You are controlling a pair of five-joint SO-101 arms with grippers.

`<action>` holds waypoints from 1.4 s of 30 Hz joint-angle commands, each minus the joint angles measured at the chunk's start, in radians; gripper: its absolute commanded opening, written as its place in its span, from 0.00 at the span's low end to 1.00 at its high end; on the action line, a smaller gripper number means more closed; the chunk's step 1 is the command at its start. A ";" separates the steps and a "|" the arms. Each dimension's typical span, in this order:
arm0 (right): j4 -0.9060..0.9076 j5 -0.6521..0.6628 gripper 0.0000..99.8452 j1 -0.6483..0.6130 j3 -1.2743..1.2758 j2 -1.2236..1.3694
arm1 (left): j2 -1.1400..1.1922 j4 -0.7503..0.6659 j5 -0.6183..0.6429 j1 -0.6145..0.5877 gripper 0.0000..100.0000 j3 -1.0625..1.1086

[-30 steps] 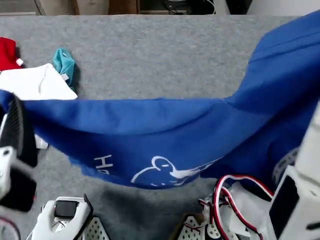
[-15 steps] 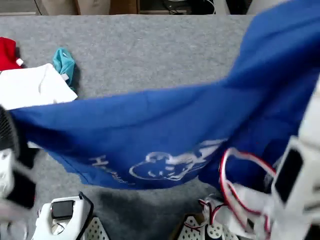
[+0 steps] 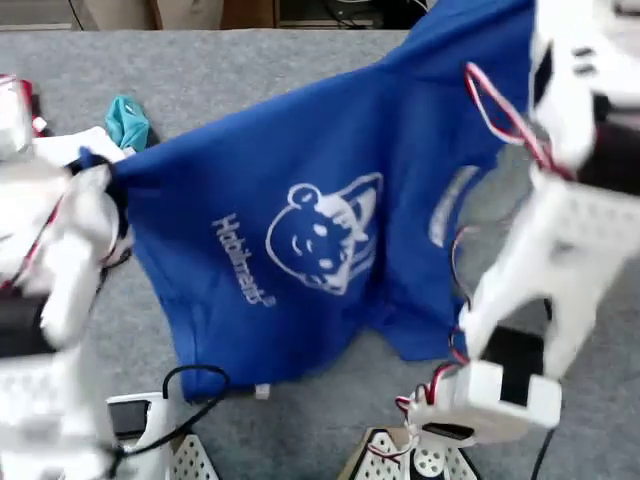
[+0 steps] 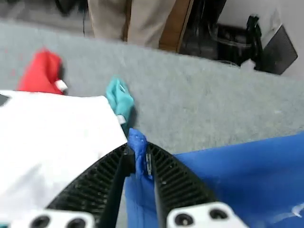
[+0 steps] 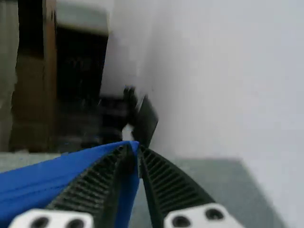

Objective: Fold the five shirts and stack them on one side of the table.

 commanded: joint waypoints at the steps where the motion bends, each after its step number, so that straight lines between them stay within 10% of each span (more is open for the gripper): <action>1: -0.155 -0.034 0.01 0.021 0.128 0.076 | 0.028 -0.359 0.021 0.040 0.02 0.270; 9: -0.505 -0.035 0.00 -0.005 0.262 0.263 | 0.395 -0.815 0.103 0.035 0.02 0.322; 21: -1.269 -0.026 0.01 -0.085 0.262 0.476 | 0.908 -0.588 0.244 -0.048 0.02 -0.462; 33: -1.252 0.006 0.01 -0.090 0.268 0.613 | 1.061 -0.413 0.238 -0.061 0.02 -0.718; 42: -0.819 0.000 0.01 -0.065 0.206 0.510 | 1.058 -0.218 0.183 0.021 0.02 -0.692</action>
